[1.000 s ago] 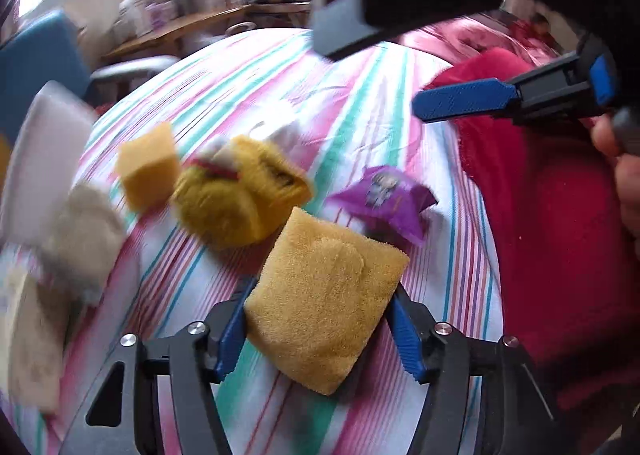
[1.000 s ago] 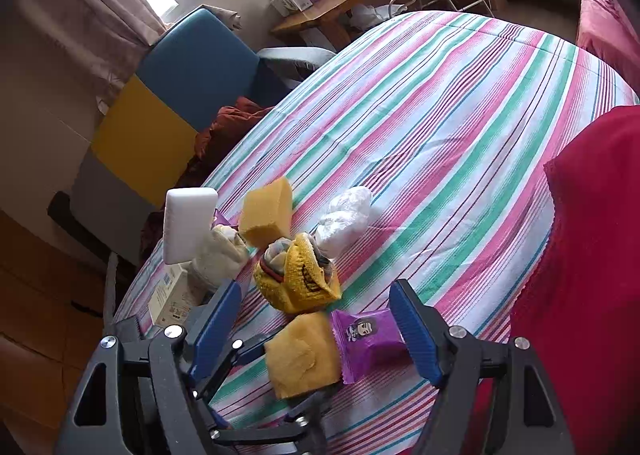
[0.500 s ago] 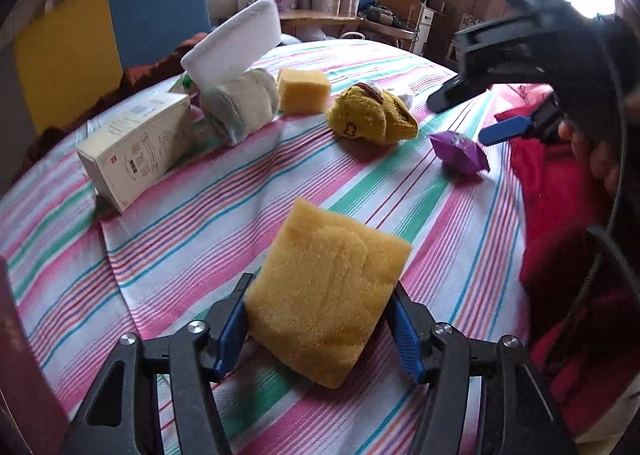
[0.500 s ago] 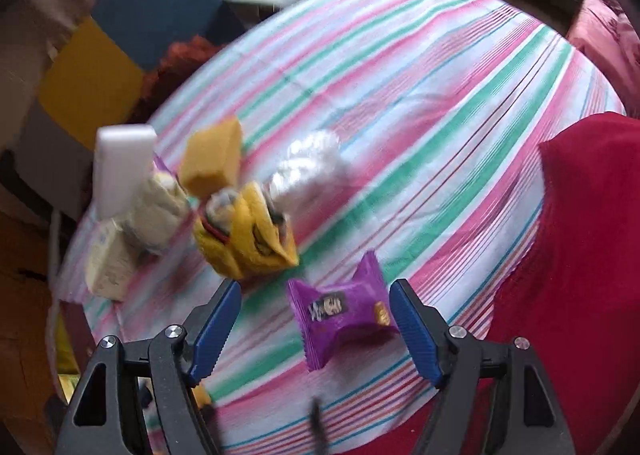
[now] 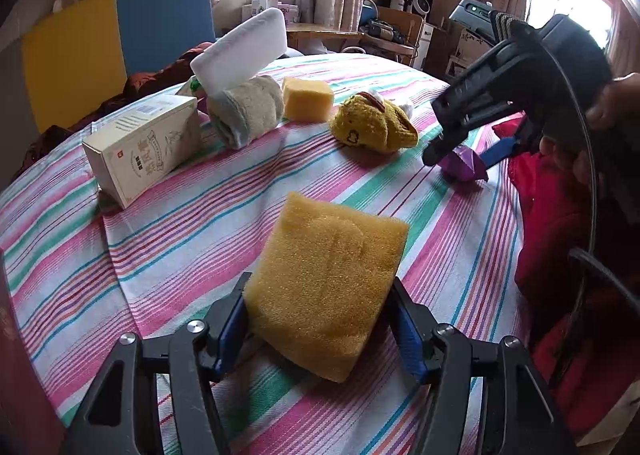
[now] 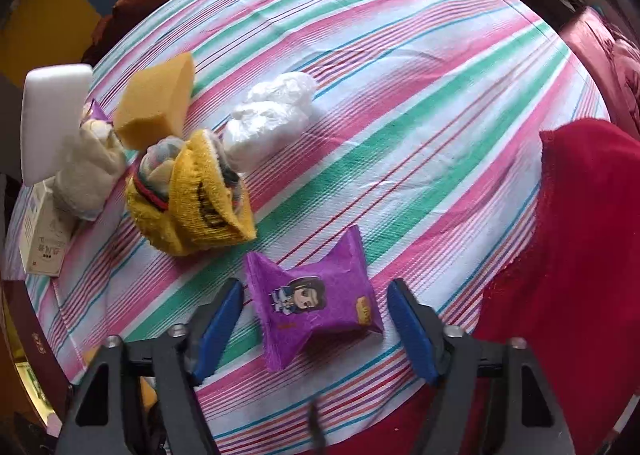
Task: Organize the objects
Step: 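Lift the sponge with the left gripper while the right grasps the purple candy packet, then drop the sponge and purple packet into the gold tray with both grippers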
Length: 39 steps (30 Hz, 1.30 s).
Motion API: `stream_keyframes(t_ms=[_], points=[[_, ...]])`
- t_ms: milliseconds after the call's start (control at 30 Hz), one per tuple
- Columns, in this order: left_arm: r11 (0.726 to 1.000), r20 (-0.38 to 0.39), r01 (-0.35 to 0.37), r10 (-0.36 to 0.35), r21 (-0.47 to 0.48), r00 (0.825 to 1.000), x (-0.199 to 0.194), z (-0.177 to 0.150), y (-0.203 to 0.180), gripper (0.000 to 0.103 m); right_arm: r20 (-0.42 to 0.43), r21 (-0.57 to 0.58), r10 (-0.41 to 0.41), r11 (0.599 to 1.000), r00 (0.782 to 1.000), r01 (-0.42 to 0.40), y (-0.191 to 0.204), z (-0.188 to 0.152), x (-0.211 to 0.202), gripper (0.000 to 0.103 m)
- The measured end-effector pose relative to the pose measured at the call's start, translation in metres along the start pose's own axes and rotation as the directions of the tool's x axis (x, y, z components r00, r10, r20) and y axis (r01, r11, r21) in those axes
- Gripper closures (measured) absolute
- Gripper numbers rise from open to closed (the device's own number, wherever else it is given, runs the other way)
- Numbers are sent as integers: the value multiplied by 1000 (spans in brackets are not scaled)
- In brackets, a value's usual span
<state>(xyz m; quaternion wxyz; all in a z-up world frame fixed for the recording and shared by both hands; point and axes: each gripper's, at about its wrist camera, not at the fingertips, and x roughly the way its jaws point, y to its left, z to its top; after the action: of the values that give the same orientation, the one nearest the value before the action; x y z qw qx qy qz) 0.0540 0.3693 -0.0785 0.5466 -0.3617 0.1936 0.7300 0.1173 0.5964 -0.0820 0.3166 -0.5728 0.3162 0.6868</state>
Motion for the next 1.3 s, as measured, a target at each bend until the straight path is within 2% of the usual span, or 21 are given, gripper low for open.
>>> stream_keyframes(t_ms=[200,300,433,600,733,867,967,1033,1133,1233,1300], points=[[999,13,17,-16,-42,1000,-4,-2,7,46,53,-125,-3,992,999,10,19,-13,-7,57],[998,9,10,-10,-55,1000,-10,-4,9,47,89,-209,65,977,994,-45,28,-23,-15,57],[995,-13,4,-6,-98,1000,-25,-7,9,47,88,-298,156,947,984,-123,42,-32,-22,57],[995,46,-30,34,-95,998,-63,-5,5,47,90,-349,216,921,972,-173,53,-30,-31,57],[986,81,-73,86,-152,993,-97,-5,23,46,67,-384,273,895,960,-227,72,-32,-32,57],[966,128,-132,163,-223,978,-134,-10,49,46,56,-461,359,837,932,-295,117,-51,-50,57],[941,153,-188,237,-283,959,-164,-20,74,45,38,-544,406,775,913,-322,164,-70,-65,57],[914,151,-233,296,-333,943,-182,-28,94,45,26,-579,436,740,900,-342,192,-82,-75,57],[855,137,-289,378,-430,915,-209,-43,130,45,-14,-643,475,670,880,-372,239,-103,-86,57],[797,143,-300,429,-524,892,-238,-59,161,45,-63,-691,489,608,870,-391,282,-118,-87,57],[756,136,-333,483,-564,865,-256,-70,181,45,-86,-718,487,575,869,-393,310,-128,-87,57]])
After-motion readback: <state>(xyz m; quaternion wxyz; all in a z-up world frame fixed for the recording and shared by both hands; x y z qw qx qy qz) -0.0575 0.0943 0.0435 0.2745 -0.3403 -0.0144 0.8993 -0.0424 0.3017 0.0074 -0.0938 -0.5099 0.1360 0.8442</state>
